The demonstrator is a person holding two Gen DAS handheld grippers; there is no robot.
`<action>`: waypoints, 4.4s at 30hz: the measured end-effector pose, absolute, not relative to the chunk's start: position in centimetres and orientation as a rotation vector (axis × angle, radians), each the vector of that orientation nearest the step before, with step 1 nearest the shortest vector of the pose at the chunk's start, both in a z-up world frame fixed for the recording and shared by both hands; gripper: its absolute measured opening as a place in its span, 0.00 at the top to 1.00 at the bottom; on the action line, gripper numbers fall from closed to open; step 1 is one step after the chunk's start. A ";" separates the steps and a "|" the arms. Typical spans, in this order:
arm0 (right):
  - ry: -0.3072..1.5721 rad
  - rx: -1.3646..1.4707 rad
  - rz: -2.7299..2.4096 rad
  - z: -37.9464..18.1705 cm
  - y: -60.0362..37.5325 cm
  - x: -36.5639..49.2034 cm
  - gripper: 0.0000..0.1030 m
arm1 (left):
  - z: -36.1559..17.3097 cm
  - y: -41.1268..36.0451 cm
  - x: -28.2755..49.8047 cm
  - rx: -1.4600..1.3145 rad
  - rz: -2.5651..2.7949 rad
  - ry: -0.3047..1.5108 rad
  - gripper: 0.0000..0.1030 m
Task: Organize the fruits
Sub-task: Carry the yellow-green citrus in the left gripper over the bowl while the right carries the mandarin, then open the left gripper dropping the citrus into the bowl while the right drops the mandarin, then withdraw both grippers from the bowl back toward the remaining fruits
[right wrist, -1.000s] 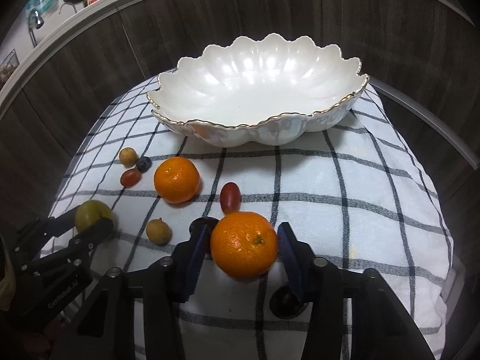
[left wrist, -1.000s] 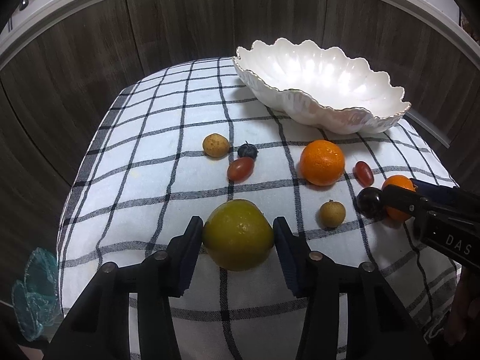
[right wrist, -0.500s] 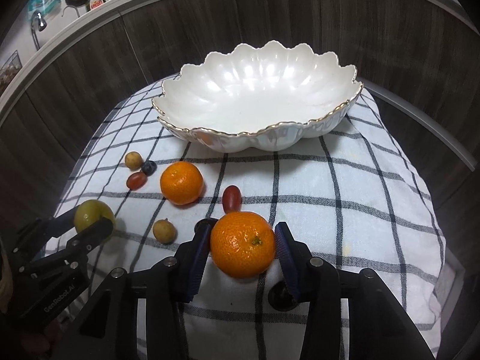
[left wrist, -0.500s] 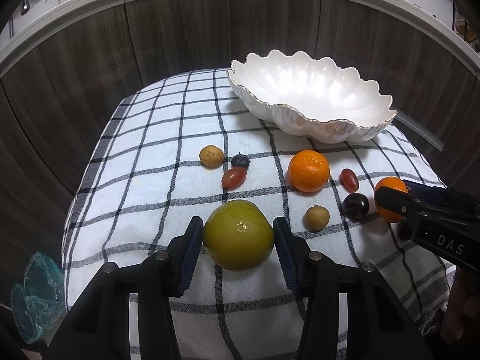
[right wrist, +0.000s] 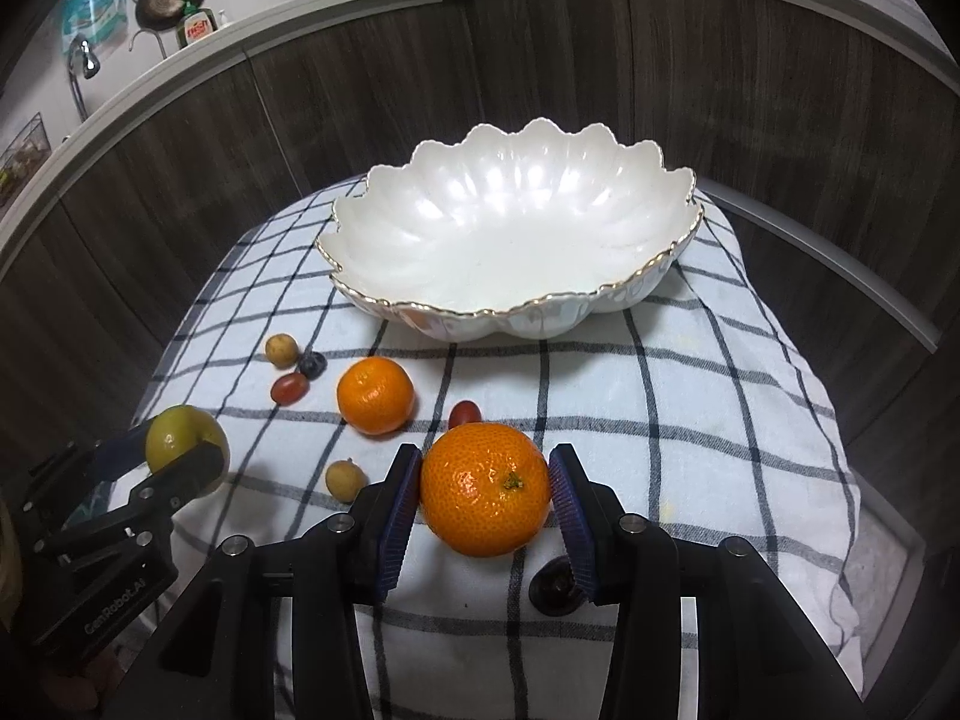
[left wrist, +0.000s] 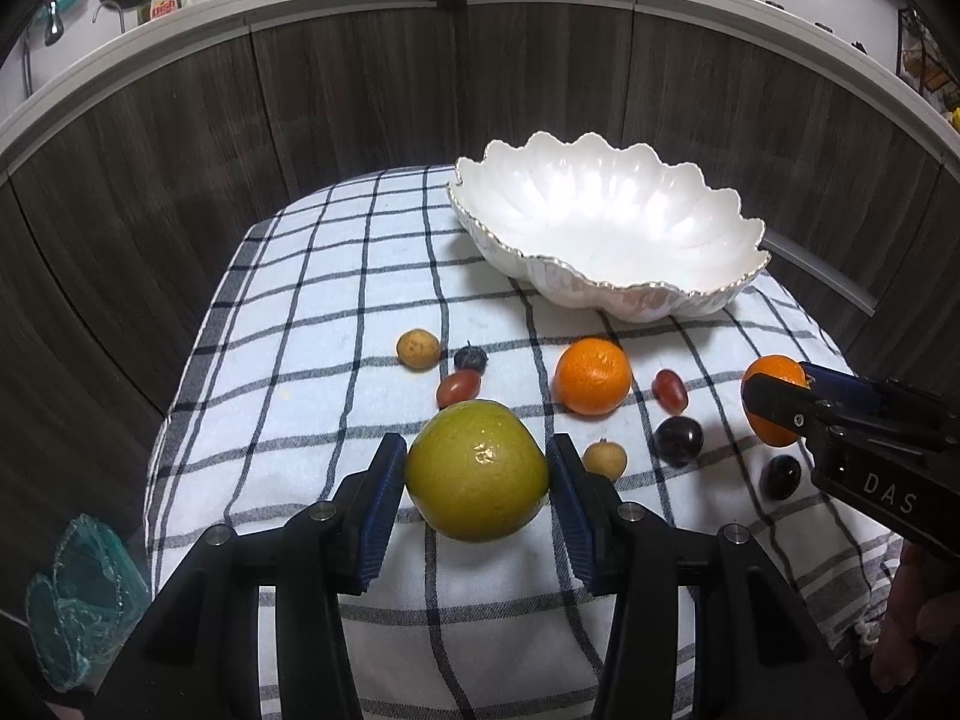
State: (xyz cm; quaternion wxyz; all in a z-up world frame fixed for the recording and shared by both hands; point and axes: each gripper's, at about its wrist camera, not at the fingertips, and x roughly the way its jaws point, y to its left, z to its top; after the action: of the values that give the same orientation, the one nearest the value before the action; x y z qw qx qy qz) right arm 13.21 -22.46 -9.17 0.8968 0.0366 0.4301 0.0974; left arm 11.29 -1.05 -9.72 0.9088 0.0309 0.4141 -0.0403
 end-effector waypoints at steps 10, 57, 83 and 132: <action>0.877 0.087 0.195 -8.1 -22.7 14.1 0.56 | -8.1 -1.6 12.5 0.075 -0.084 0.840 0.54; 0.747 0.026 0.065 -4.1 -27.7 24.7 0.56 | -3.7 -6.6 24.3 0.152 -0.194 0.725 0.54; 0.806 0.047 -0.002 -4.6 -28.8 31.7 0.56 | -5.1 -6.7 31.5 0.095 -0.160 0.780 0.54; 0.751 0.056 -0.045 -1.5 -27.1 27.8 0.24 | -1.3 -3.7 27.2 0.048 -0.118 0.730 0.14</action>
State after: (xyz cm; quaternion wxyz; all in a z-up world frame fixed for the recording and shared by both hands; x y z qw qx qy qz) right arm 27.82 -27.06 -1.54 0.9297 0.0271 0.3667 -0.0222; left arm 27.18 -3.65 -1.34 0.9322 0.0233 0.3567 -0.0575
